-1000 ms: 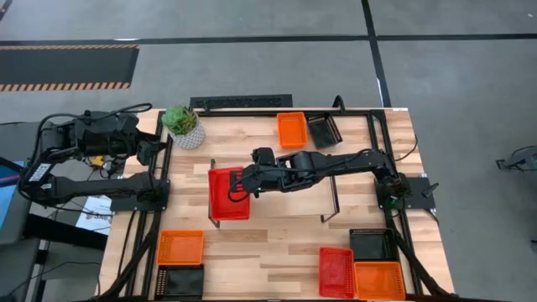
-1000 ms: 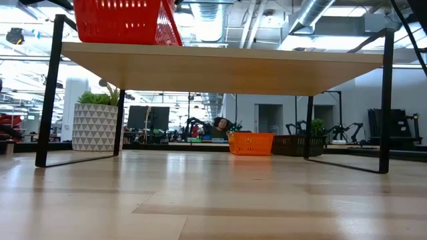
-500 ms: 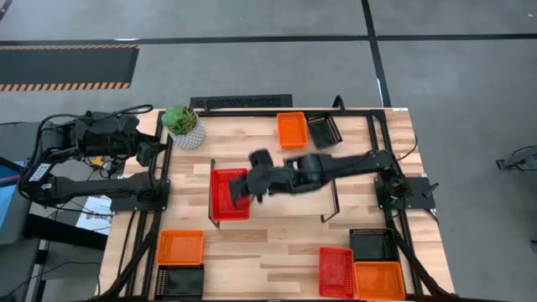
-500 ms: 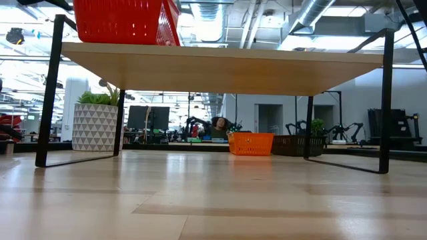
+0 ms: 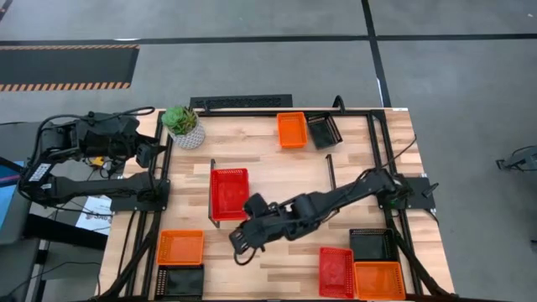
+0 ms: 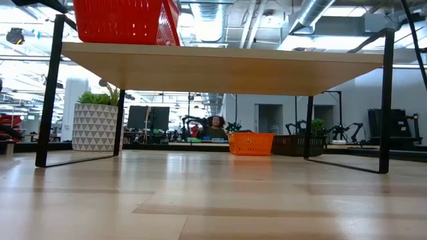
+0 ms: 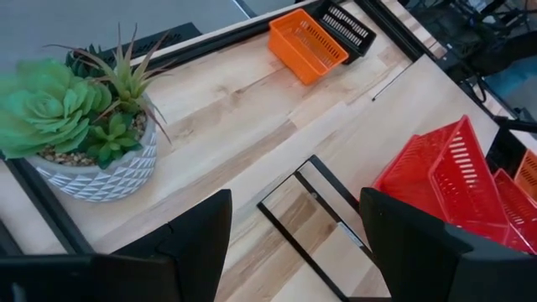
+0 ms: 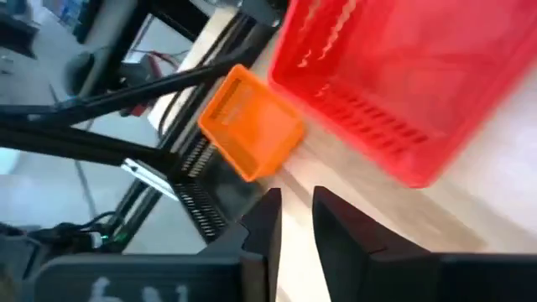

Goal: Stack baskets on shelf by color
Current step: Stack the left red bin on top of the other red bin on the shelf

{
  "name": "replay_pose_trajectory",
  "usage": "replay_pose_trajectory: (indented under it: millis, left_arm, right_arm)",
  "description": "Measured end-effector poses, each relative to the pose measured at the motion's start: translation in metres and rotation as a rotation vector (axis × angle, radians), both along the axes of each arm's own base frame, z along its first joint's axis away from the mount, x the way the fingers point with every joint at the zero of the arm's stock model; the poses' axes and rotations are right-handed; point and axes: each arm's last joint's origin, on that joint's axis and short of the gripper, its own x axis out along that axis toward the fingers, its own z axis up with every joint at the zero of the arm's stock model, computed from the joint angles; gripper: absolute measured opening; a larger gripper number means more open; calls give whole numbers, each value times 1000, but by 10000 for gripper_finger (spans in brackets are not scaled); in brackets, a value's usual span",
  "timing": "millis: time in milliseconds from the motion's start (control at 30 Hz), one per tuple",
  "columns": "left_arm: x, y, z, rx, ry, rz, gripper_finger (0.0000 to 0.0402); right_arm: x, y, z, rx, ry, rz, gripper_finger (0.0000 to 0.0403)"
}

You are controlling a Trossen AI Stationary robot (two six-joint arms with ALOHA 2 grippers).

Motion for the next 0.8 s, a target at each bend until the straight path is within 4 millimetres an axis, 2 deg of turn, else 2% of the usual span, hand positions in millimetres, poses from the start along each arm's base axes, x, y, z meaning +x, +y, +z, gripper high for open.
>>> replay_pose_trajectory:
  millis: [133, 267, 367, 567, 667, 733, 800]
  left_arm:
    - [0, 0, 0, -3, -2, 5, 249]
    - [0, 0, 0, -4, -3, 8, 249]
    - [0, 0, 0, -5, -3, 9, 249]
    - [0, 0, 0, -6, 3, 10, 249]
    - [-1, 0, 0, -3, 4, 12, 249]
    - [-1, 0, 0, -3, 4, 12, 249]
    - [-1, 0, 0, 0, 5, 15, 249]
  right_arm:
    - [10, 7, -27, -7, 66, 16, 75]
    - [15, -1, -31, -12, 76, -3, 70]
    - [20, -14, -33, -30, 86, -19, 69]
    - [27, -37, -33, -44, 90, -51, 69]
    - [32, -40, -29, 10, 53, -18, 69]
    - [33, -39, -21, 40, -1, 2, 69]
    - [31, -38, -4, 46, -90, 17, 69]
